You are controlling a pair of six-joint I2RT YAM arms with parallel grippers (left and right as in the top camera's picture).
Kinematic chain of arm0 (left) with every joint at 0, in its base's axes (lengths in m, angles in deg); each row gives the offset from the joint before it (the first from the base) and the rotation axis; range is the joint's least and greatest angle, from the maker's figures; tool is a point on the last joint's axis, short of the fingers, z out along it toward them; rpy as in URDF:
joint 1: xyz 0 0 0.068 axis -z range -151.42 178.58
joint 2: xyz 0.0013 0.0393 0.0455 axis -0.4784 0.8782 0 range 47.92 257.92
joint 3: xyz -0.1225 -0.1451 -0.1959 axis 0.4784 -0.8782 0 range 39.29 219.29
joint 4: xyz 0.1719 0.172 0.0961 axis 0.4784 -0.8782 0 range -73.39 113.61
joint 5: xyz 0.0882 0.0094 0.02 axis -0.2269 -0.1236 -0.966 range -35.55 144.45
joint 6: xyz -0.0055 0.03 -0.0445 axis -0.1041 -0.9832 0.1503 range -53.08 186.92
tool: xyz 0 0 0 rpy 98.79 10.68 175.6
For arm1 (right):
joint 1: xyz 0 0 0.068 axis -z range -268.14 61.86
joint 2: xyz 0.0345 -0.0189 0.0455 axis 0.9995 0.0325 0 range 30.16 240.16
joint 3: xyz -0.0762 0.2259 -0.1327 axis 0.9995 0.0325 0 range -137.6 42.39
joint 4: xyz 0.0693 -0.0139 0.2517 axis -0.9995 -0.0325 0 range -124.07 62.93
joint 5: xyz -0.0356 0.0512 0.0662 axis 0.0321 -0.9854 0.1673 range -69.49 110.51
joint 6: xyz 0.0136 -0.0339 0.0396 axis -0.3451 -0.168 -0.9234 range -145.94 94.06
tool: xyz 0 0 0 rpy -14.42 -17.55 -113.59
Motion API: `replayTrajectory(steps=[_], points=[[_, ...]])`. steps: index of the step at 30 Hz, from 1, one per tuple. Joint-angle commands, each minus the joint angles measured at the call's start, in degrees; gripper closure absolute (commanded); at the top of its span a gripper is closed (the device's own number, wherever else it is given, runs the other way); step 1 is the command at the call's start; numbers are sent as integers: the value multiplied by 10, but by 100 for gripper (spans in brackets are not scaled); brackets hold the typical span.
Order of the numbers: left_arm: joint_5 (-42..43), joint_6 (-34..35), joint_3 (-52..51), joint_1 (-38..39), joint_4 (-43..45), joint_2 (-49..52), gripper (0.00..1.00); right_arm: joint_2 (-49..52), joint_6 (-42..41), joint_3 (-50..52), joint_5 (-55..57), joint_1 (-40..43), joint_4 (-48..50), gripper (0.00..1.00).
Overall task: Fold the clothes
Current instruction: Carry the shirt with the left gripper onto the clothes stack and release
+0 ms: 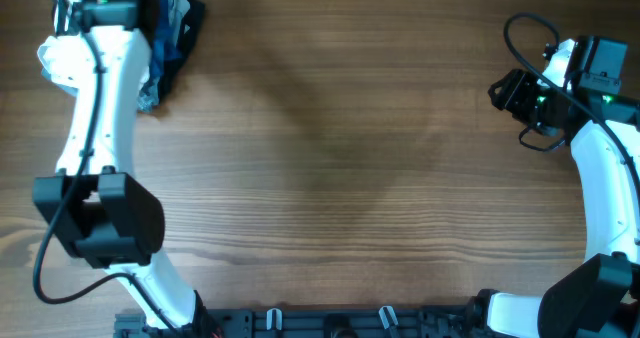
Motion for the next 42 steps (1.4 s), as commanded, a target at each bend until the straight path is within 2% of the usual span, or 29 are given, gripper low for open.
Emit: replayTrajectory(steps=[1,8,16,21,26,31,35,37,39,42], points=[[83,-49,18,-61,5,-20,96,4,3,2,3,1,-2,35],[200,-47,18,-150,-31,-14,96,4,1,2,-6,0,-1,35],[213,-47,18,-197,-63,9,96,4,1,2,-10,0,-2,35],[213,-18,18,-196,-70,9,96,4,1,2,-12,0,-1,35],[242,21,18,-186,-140,10,96,4,1,2,-12,0,-1,35],[345,75,18,-184,-220,18,96,4,1,2,-12,0,1,35],[449,79,18,-175,-274,26,95,4,1,2,-12,0,1,35],[501,133,18,-163,-289,38,93,4,-3,2,-12,0,1,35],[513,164,18,-150,-291,52,91,4,-3,2,-12,0,1,35],[516,177,18,-129,-290,75,87,4,-4,2,-12,0,1,35]])
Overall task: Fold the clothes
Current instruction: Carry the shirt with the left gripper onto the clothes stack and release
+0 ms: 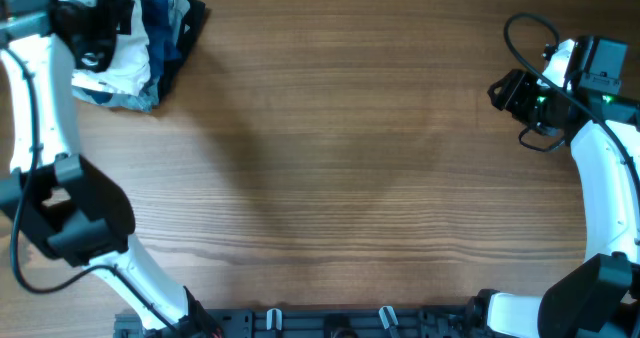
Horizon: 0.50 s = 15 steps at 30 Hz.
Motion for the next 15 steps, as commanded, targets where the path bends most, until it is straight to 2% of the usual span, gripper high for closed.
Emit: replayTrajectory(steps=[1,3,4,5,6,7,8,15], points=[[66,57,16,41,2,44,85,4,-7,2,-9,0,2,35],[65,56,16,56,4,57,76,4,-12,2,-9,0,1,35],[65,56,16,62,4,62,63,4,-13,2,-9,0,1,35],[62,56,16,67,7,66,46,4,-13,2,-9,0,1,35],[56,56,16,71,11,68,18,4,-13,2,-10,0,1,35],[46,57,16,74,15,68,3,4,-13,2,-13,0,1,35],[35,57,16,76,22,68,0,4,-13,2,-13,0,1,35],[17,62,16,73,63,37,0,4,-13,2,-13,0,2,35]])
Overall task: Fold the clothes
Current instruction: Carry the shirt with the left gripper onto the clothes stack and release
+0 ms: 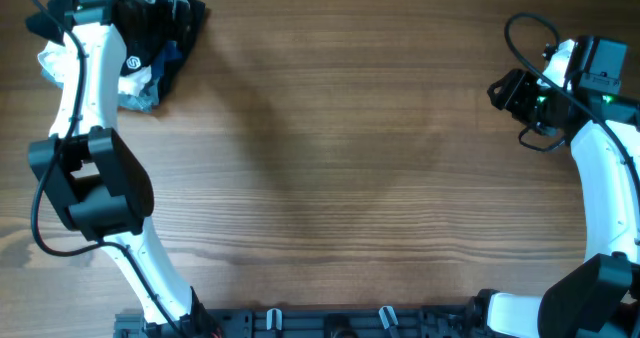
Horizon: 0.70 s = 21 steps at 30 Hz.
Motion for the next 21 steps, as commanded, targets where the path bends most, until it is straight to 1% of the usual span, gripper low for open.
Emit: replayTrajectory(steps=[1,3,7,10,13,17,21], points=[[-19,17,15,-8,14,-37,0,4,-8,2,-9,0,2,35],[-41,51,15,-8,23,-55,0,4,-8,2,-9,0,2,35],[-92,191,15,-15,46,-89,0,4,-8,2,-9,0,2,35],[-96,258,15,-27,59,-94,0,4,-8,2,-9,0,1,35],[-97,291,15,-40,50,-92,0,4,-8,2,-9,0,1,35],[-150,323,15,-63,9,-92,0,4,-7,2,-9,0,-3,35],[-152,319,-9,-89,13,-79,0,4,-7,2,-9,0,1,35]])
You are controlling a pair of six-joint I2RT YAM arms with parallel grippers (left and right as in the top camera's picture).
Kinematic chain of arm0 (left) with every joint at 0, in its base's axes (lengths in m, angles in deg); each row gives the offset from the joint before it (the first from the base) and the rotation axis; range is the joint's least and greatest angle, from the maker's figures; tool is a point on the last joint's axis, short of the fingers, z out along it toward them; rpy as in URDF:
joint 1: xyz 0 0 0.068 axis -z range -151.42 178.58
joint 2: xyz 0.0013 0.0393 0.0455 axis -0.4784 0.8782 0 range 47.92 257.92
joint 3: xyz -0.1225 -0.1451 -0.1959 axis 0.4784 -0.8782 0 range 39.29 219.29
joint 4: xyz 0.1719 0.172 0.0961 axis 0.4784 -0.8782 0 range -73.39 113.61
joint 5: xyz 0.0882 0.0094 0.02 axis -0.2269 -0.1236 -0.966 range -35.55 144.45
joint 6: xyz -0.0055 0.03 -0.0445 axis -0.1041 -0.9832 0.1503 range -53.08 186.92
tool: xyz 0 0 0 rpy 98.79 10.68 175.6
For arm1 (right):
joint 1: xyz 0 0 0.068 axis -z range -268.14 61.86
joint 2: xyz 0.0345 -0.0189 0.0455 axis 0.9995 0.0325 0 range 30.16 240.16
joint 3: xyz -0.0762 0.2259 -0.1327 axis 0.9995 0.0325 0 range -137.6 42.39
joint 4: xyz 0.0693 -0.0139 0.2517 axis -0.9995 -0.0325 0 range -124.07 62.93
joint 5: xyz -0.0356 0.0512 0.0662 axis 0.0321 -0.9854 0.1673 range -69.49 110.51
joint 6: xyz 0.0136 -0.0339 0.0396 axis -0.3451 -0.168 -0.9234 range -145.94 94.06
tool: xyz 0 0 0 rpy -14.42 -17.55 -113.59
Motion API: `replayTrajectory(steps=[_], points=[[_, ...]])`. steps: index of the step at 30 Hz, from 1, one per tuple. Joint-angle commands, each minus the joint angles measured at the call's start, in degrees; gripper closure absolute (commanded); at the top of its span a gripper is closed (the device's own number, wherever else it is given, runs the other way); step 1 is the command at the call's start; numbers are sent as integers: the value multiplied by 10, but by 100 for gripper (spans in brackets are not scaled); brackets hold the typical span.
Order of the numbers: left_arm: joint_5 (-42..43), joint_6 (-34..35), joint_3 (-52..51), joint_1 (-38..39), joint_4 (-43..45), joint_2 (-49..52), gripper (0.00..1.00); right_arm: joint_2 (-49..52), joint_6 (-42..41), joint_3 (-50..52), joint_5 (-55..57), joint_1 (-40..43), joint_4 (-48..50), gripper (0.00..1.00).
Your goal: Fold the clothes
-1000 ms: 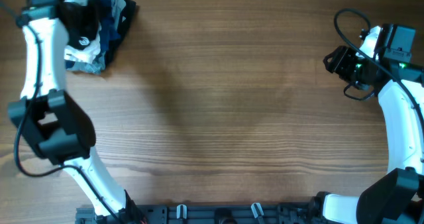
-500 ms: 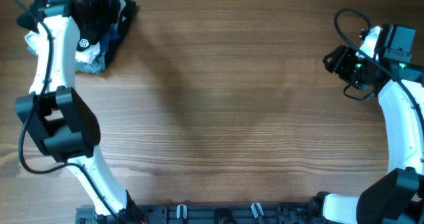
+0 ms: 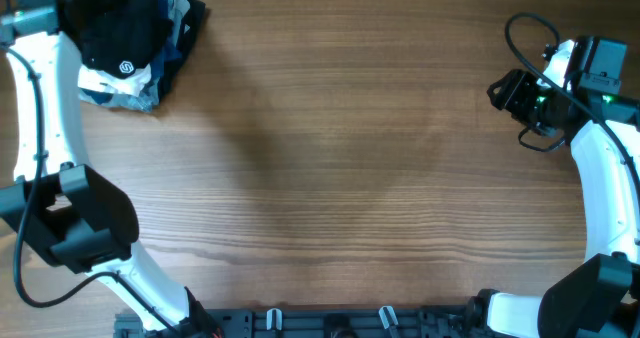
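A heap of clothes (image 3: 140,73) lies at the table's far left corner. A black garment with a small white logo (image 3: 118,28) is on top, with white and blue fabric under and beside it. My left gripper (image 3: 72,0) is at the heap's far left edge, up against the black garment; its fingers are lost against the dark cloth. My right gripper (image 3: 500,91) hovers at the far right of the table, well away from the clothes, with nothing in it. Its jaws are too small and dark to read.
The wooden table (image 3: 330,158) stretches between the two arms. The left arm's elbow (image 3: 75,223) stands near the front left. A black rail with clips (image 3: 330,323) runs along the front edge. A cable loops above the right wrist (image 3: 525,28).
The left arm's forearm has swung to the left, and its elbow sits further left and lower. The black garment now covers more of the heap's top. The right arm is unchanged.
At first the left arm reached over the heap and hid most of it. Then the wrist sat on the heap with white and blue fabric showing. Later a black garment with a logo appeared on top, and now it spreads wider. The right arm stayed still throughout.
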Motion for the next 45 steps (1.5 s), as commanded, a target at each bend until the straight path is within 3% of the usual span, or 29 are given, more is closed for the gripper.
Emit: replayTrajectory(steps=[1,13,18,29,38,45], points=[[-27,27,-26,-26,20,18,0,4,-4,2,-9,0,3,35],[-18,14,-52,-28,116,265,0,4,-9,2,-31,-3,5,36],[-18,14,-52,-28,119,289,0,4,-9,2,-31,-3,5,36],[-17,12,-51,-28,117,114,0,0,31,1,-32,-2,14,31],[-18,13,-51,-28,71,-84,0,-80,75,-76,-28,-2,42,14],[-18,13,-51,-28,57,-113,0,-189,132,-135,-28,-2,26,1]])
